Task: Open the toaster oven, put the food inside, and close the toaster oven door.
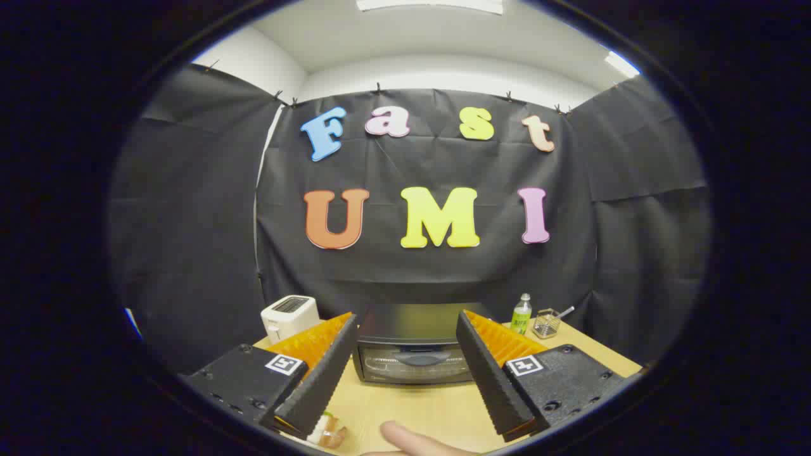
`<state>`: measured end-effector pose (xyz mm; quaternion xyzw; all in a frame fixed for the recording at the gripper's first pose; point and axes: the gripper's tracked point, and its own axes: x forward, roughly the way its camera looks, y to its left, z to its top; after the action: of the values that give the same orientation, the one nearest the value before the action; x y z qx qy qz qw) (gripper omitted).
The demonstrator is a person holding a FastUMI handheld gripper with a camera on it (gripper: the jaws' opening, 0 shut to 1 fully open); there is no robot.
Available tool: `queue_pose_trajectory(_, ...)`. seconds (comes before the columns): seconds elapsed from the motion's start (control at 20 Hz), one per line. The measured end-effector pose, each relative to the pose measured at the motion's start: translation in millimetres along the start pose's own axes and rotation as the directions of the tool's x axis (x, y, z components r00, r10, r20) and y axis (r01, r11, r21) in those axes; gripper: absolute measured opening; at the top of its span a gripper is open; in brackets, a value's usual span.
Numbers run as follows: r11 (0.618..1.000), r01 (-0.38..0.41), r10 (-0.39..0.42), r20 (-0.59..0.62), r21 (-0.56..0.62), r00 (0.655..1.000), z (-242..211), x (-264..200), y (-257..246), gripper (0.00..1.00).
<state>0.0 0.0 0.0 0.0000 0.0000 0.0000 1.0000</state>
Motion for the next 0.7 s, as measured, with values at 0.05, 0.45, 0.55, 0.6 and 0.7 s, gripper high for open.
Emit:
queue_pose_trajectory(0.05, 1.000, 0.002, -0.002, 0.007, -0.004, 1.000, 0.1, 1.6, -0.8, 1.00)
queue_pose_trajectory(0.45, 0.998, -0.004, 0.006, 0.035, -0.058, 0.999, -13.4, 2.6, 5.6, 1.00)
queue_pose_trajectory(0.55, 0.999, -0.012, 0.013, 0.012, -0.044, 1.000, -17.9, 3.9, 6.3, 1.00)
queue_pose_trajectory(0.6, 0.999, -0.014, 0.014, 0.011, -0.033, 1.000, -17.7, 4.7, 5.3, 1.00)
queue_pose_trajectory(0.7, 1.000, 0.000, 0.001, 0.018, -0.021, 1.000, -14.6, 6.1, -0.3, 1.00)
